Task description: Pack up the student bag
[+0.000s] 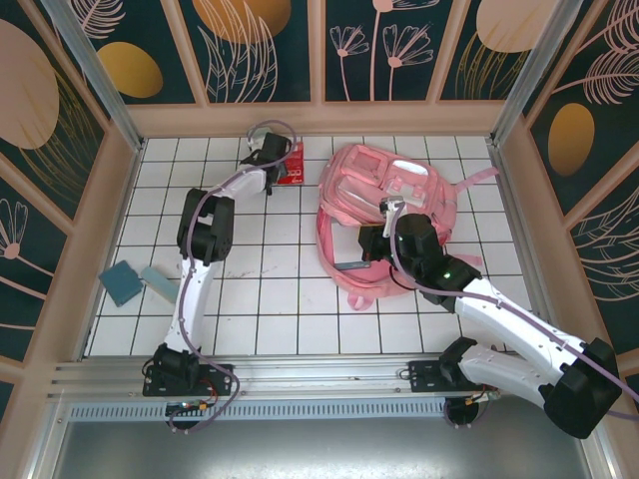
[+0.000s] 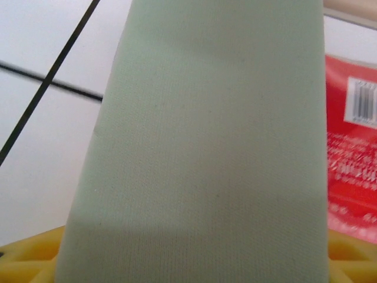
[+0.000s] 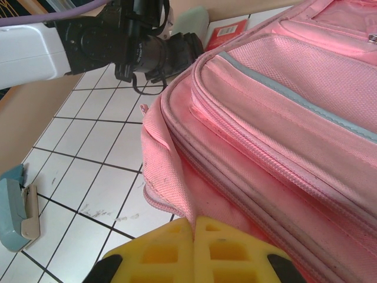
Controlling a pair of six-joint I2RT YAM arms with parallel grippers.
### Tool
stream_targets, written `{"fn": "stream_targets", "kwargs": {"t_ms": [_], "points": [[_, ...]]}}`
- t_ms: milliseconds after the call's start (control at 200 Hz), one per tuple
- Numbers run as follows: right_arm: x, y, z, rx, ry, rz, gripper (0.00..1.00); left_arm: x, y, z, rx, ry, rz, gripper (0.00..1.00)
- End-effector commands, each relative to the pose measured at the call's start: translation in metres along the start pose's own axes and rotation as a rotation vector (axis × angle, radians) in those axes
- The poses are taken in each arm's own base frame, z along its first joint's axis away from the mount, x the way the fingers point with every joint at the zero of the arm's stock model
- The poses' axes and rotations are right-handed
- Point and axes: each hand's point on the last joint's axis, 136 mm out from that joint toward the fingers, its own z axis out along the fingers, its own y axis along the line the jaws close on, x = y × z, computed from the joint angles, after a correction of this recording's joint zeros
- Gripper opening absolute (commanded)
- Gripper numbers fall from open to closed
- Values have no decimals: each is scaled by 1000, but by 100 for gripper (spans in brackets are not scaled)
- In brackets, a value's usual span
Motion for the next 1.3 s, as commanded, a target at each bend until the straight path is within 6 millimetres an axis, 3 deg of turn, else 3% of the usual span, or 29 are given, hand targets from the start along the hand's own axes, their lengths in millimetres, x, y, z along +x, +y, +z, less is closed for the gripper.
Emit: {"fn": "stream_targets", "kwargs": {"t_ms": [0,185,405,591,706,751,961,1126,1296], "points": [[-34,21,-14,-55,-104,14,0,-19,2,-34,56,-36,-17,62],[-39,20,-12,-46,-118,-5,0,-24,14,-83,118,-81,-59,59],[-55,20,-11,-22,-156,-35,0,0,24,-140,194,-91,-69,59],[-74,23,-15,-27,-195,-43,0,38,24,-182,263,-71,-28,59],[-84,21,-17,-19,-217,-42,0,53,17,-219,364,-73,-11,58],[-88,19,-18,-15,-225,-38,0,71,21,-226,380,-48,6,58],[-100,13,-21,-17,-249,-18,0,115,24,-276,512,6,62,56],[-102,14,-19,-30,-252,-5,0,160,19,-300,574,100,123,53],[-101,15,-18,-39,-246,7,0,192,-5,-316,627,152,151,55]]}}
